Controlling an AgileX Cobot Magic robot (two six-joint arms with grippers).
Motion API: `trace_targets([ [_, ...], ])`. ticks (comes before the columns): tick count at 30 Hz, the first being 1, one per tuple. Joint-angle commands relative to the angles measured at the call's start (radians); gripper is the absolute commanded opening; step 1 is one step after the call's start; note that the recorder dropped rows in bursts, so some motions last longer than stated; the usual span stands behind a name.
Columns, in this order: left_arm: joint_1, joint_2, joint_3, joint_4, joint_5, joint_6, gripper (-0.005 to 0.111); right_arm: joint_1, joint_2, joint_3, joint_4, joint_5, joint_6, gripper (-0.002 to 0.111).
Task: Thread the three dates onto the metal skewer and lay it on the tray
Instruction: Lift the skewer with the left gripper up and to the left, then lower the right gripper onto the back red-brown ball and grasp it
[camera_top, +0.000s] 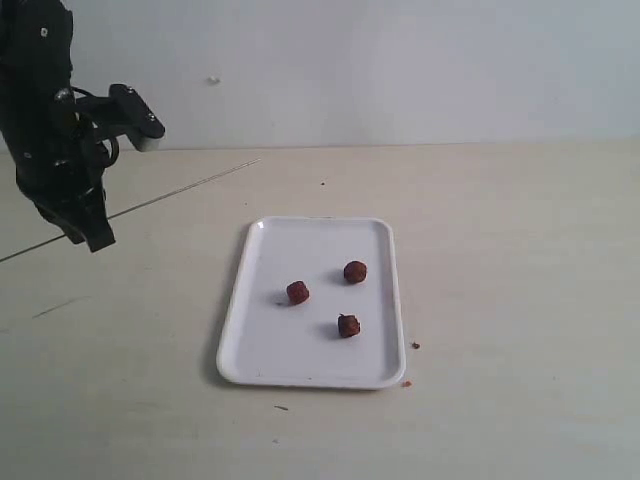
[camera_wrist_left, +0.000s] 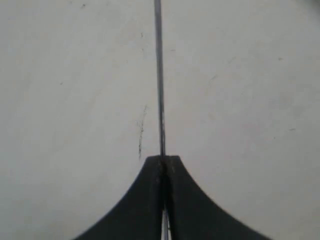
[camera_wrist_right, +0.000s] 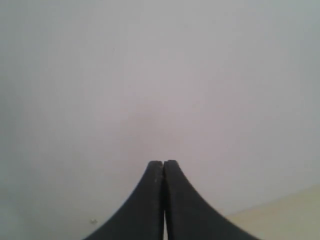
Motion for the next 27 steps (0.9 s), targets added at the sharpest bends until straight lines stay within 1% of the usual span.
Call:
trace_targets([
  [1, 0.001, -0.009, 0.003, -0.018, -0.014, 0.000, 0.000, -0.004, 0.311, -0.256, -0.124, 0.298, -0.015, 0.000],
  [4, 0.001, -0.009, 0.003, -0.020, -0.023, 0.002, 0.000, 0.021, 0.514, -0.409, -0.124, 0.469, -0.139, 0.000],
  [9, 0.001, -0.009, 0.003, -0.020, -0.027, 0.002, 0.000, 0.128, 0.835, -0.593, -0.115, 0.697, -0.378, 0.000],
  [10, 0.001, -0.009, 0.003, -0.020, -0.027, 0.002, 0.000, 0.178, 0.951, -0.678, -0.115, 0.802, -0.473, 0.000],
  [12, 0.001, -0.009, 0.003, -0.020, -0.029, 0.002, 0.000, 0.232, 1.090, -0.794, -0.115, 0.906, -0.608, 0.000],
  [13, 0.001, -0.009, 0.003, -0.020, -0.029, 0.002, 0.000, 0.256, 1.170, -0.864, -0.115, 0.950, -0.776, 0.000],
  [14, 0.001, -0.009, 0.003, -0.020, -0.029, 0.002, 0.000, 0.265, 1.198, -0.886, -0.114, 0.958, -0.850, 0.000],
  [15, 0.001, -0.009, 0.003, -0.020, -0.029, 0.006, 0.000, 0.282, 1.257, -0.927, -0.109, 0.955, -1.038, 0.002],
  [16, 0.001, -0.009, 0.003, -0.020, -0.029, 0.008, 0.000, 0.294, 1.298, -0.949, -0.109, 0.950, -1.179, 0.006],
  [18, 0.001, -0.009, 0.003, -0.020, -0.029, 0.008, 0.000, 0.305, 1.339, -0.976, -0.109, 0.950, -1.387, 0.013],
  [19, 0.001, -0.009, 0.003, -0.020, -0.029, 0.008, 0.000, 0.310, 1.358, -0.984, -0.109, 0.950, -1.484, 0.017],
  [20, 0.001, -0.009, 0.003, -0.020, -0.029, 0.010, 0.000, 0.316, 1.390, -0.989, -0.106, 0.950, -1.639, 0.027],
  [21, 0.001, -0.009, 0.003, -0.020, -0.031, 0.015, 0.000, 0.318, 1.407, -0.989, -0.106, 0.943, -1.726, 0.032],
  [22, 0.001, -0.009, 0.003, -0.020, -0.029, 0.025, 0.000, 0.322, 1.426, -0.989, -0.116, 0.921, -1.791, 0.037],
  [23, 0.001, -0.009, 0.008, -0.020, -0.029, 0.025, 0.000, 0.328, 1.440, -0.989, -0.118, 0.902, -1.828, 0.039],
  [27, 0.001, -0.007, 0.010, -0.020, -0.029, 0.025, 0.000, 0.344, 1.473, -0.991, -0.114, 0.824, -1.942, 0.039],
])
